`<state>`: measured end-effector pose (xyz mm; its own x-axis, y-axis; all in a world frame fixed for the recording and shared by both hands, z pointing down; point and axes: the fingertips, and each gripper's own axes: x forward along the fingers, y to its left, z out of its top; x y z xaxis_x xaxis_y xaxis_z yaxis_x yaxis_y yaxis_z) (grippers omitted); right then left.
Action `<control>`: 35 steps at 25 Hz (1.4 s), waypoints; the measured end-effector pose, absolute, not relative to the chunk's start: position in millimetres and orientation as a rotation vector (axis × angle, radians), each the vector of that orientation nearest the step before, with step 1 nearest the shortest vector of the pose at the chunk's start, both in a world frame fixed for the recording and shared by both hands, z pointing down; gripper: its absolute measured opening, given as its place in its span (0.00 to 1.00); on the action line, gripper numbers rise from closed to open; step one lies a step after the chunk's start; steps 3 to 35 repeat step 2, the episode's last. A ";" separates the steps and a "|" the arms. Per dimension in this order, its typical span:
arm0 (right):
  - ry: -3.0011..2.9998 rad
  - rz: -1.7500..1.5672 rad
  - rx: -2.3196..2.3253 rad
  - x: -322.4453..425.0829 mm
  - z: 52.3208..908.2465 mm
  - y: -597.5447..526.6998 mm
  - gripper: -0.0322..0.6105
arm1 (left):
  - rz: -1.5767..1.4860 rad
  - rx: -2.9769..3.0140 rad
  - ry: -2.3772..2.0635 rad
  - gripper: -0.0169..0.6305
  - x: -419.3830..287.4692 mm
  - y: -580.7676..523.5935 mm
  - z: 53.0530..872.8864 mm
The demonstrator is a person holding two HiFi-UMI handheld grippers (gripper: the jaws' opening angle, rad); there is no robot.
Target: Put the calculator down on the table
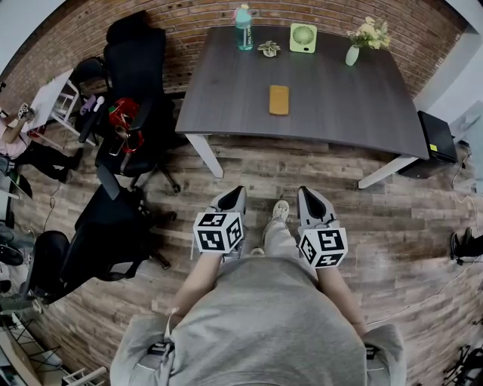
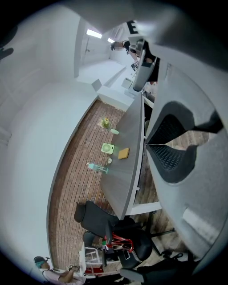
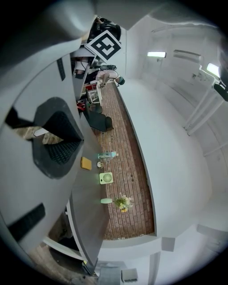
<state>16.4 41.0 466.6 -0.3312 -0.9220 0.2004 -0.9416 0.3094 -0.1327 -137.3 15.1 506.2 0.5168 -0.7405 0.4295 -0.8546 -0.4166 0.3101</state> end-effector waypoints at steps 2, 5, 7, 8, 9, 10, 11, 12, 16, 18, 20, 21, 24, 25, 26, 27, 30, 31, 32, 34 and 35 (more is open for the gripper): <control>-2.468 0.344 1.762 17.1 466.6 38.8 0.05 | 0.310 2.270 -1.301 0.06 -136.6 12.5 505.6; -2.468 0.344 1.762 17.1 466.6 38.8 0.05 | 0.310 2.270 -1.301 0.06 -136.6 12.5 505.6; -2.468 0.344 1.762 17.1 466.6 38.8 0.05 | 0.310 2.270 -1.301 0.06 -136.6 12.5 505.6; -2.468 0.344 1.762 17.1 466.6 38.8 0.05 | 0.310 2.270 -1.301 0.06 -136.6 12.5 505.6; -2.468 0.344 1.762 17.1 466.6 38.8 0.05 | 0.310 2.270 -1.301 0.06 -136.6 12.5 505.6; -2.468 0.344 1.762 17.1 466.6 38.8 0.05 | 0.310 2.270 -1.301 0.06 -136.6 12.5 505.6; -2.468 0.344 1.762 17.1 466.6 38.8 0.05 | 0.310 2.270 -1.301 0.06 -136.6 12.5 505.6; -2.468 0.344 1.762 17.1 466.6 38.8 0.05 | 0.310 2.270 -1.301 0.06 -136.6 12.5 505.6; -2.468 0.344 1.762 17.1 466.6 38.8 0.05 | 0.310 2.270 -1.301 0.06 -136.6 12.5 505.6; -2.468 0.344 1.762 17.1 466.6 38.8 0.05 | 0.310 2.270 -1.301 0.06 -136.6 12.5 505.6; -2.468 0.344 1.762 17.1 466.6 38.8 0.05 | 0.310 2.270 -1.301 0.06 -136.6 12.5 505.6; -2.468 0.344 1.762 17.1 466.6 38.8 0.05 | 0.310 2.270 -1.301 0.06 -136.6 12.5 505.6; -2.468 0.344 1.762 17.1 466.6 38.8 0.05 | 0.310 2.270 -1.301 0.06 -136.6 12.5 505.6; -2.468 0.344 1.762 17.1 466.6 38.8 0.05 | 0.310 2.270 -1.301 0.06 -136.6 12.5 505.6; -2.468 0.344 1.762 17.1 466.6 38.8 0.05 | 0.310 2.270 -1.301 0.06 -136.6 12.5 505.6; -2.468 0.344 1.762 17.1 466.6 38.8 0.05 | 0.310 2.270 -1.301 0.06 -136.6 12.5 505.6; -2.468 0.344 1.762 17.1 466.6 38.8 0.05 | 0.310 2.270 -1.301 0.06 -136.6 12.5 505.6; -2.468 0.344 1.762 17.1 466.6 38.8 0.05 | 0.310 2.270 -1.301 0.06 -136.6 12.5 505.6; -2.468 0.344 1.762 17.1 466.6 38.8 0.05 | 0.310 2.270 -1.301 0.06 -136.6 12.5 505.6; -2.468 0.344 1.762 17.1 466.6 38.8 0.05 | 0.310 2.270 -1.301 0.06 -136.6 12.5 505.6; -2.468 0.344 1.762 17.1 466.6 38.8 0.05 | 0.310 2.270 -1.301 0.06 -136.6 12.5 505.6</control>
